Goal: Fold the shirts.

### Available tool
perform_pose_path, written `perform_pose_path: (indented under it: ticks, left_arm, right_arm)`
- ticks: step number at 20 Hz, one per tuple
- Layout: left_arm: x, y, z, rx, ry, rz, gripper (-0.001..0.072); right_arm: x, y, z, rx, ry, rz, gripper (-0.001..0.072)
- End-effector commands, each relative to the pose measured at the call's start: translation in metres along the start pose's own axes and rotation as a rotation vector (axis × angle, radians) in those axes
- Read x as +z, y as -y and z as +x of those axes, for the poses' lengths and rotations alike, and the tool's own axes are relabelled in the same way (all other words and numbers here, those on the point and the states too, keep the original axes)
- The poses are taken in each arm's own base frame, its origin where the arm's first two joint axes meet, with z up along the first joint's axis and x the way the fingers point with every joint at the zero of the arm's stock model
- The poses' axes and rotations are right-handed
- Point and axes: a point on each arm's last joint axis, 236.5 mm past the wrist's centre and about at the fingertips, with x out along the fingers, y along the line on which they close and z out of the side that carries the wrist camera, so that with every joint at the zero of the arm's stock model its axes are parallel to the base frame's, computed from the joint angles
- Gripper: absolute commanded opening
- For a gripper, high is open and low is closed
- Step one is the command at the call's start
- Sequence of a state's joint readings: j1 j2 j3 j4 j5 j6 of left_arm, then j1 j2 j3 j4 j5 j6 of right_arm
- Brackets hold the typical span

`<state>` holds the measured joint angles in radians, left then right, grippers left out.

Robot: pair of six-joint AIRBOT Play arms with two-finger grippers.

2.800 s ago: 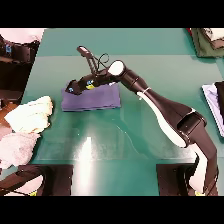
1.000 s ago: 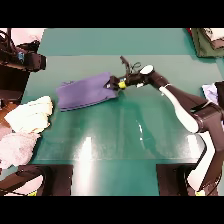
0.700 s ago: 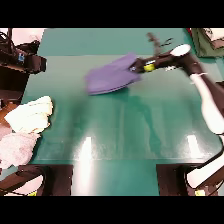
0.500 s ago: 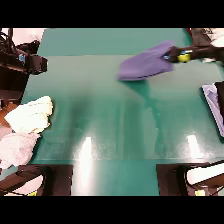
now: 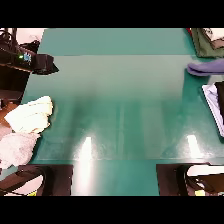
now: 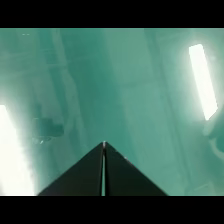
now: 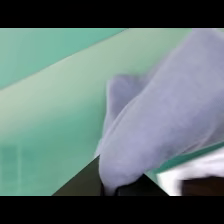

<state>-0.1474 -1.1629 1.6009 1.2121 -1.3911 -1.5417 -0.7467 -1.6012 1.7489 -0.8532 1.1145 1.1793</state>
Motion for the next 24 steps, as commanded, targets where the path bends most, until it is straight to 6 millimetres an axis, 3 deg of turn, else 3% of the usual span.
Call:
perform_pose_path:
  ticks: [1, 4, 9, 12, 14, 19, 24]
  left_arm:
    - [0.001, 0.014, -0.001, -0.058, 0.003, -0.018, 0.003]
    - [0.004, 0.017, -0.001, -0.07, 0.015, -0.021, 0.003]
    - [0.003, 0.017, -0.001, -0.07, 0.014, -0.02, 0.003]
    - [0.003, 0.017, -0.001, -0.07, 0.014, -0.016, 0.003]
    - [0.003, 0.017, -0.001, -0.07, 0.013, -0.016, 0.003]
    - [0.003, 0.016, -0.001, -0.069, 0.014, -0.001, 0.003]
    - [0.003, 0.016, -0.001, -0.069, 0.014, 0.019, 0.003]
  right_arm:
    - [0.017, 0.042, -0.021, -0.075, 0.077, 0.026, 0.0014]
    - [0.036, 0.038, -0.035, -0.083, 0.124, -0.001, 0.0014]
    - [0.089, 0.003, -0.082, -0.082, 0.242, -0.123, 0.0014]
    - [0.098, -0.014, -0.101, -0.078, 0.261, -0.15, 0.0014]
    - [0.086, -0.007, -0.108, -0.123, 0.237, -0.139, 0.0014]
    - [0.034, 0.047, -0.136, -0.4, 0.094, -0.081, 0.0015]
    - [-0.032, 0.088, -0.169, -0.545, -0.065, 0.074, 0.0018]
